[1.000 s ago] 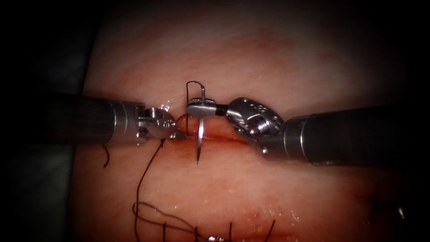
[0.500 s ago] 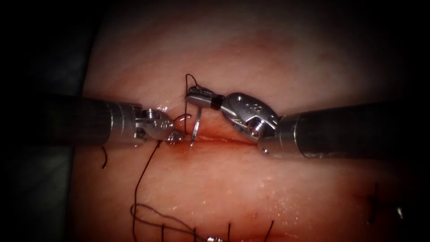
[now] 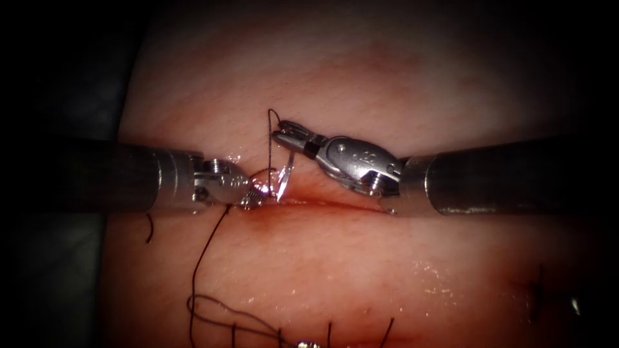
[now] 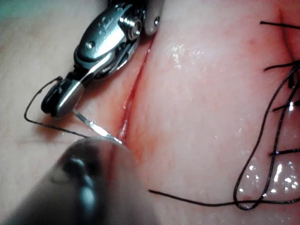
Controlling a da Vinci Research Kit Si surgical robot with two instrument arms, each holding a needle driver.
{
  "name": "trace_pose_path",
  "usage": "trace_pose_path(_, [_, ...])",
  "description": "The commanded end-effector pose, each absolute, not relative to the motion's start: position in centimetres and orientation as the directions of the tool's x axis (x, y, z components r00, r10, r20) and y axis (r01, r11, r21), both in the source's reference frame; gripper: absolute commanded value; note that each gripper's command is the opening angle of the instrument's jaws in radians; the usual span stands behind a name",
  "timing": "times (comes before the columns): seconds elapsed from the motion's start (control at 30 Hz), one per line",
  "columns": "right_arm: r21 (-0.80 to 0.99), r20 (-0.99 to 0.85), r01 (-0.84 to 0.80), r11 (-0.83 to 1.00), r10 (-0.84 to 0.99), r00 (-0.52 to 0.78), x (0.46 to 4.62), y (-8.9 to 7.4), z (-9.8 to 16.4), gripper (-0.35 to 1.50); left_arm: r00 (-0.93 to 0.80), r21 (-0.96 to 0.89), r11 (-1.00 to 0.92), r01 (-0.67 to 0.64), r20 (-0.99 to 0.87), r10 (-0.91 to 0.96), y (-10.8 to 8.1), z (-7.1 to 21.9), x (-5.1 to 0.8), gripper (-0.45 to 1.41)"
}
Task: Wound Closure
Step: With the right end-effector throw the needle through the bottom of the incision.
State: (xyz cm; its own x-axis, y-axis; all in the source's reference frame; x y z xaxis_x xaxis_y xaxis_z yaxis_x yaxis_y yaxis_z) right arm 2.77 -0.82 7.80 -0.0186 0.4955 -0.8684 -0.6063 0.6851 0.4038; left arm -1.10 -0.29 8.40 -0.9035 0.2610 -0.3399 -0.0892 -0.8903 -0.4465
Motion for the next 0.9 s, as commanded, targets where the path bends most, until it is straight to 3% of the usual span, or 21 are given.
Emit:
trace_pose_path(0.03, [0.401, -0.870, -0.605, 0.688, 0.492, -0.017, 2.85, -0.89, 7.88, -0.35, -0.900, -0.446, -0.890, -0.091, -0.345, 0.265, -0.30, 8.45, -1.15, 0.07])
trace_pose_path(0.4, [0.367, -0.886, -0.593, 0.716, 0.463, 0.010, 2.92, -1.28, 7.91, -0.35, -0.888, -0.449, -0.888, -0.102, -0.361, 0.285, -0.27, 8.41, -1.16, 0.07])
trace_pose_path(0.53, [0.372, -0.883, -0.594, 0.713, 0.469, 0.009, 2.87, -1.21, 7.89, -0.35, -0.849, -0.439, -0.887, -0.147, -0.403, 0.341, -0.27, 8.25, -1.17, -0.11])
trace_pose_path(0.9, [0.426, -0.855, -0.585, 0.690, 0.518, -0.013, 2.83, -1.17, 7.90, -0.35, -0.681, -0.328, -0.913, -0.243, -0.612, 0.401, -0.25, 7.50, -1.15, -0.01])
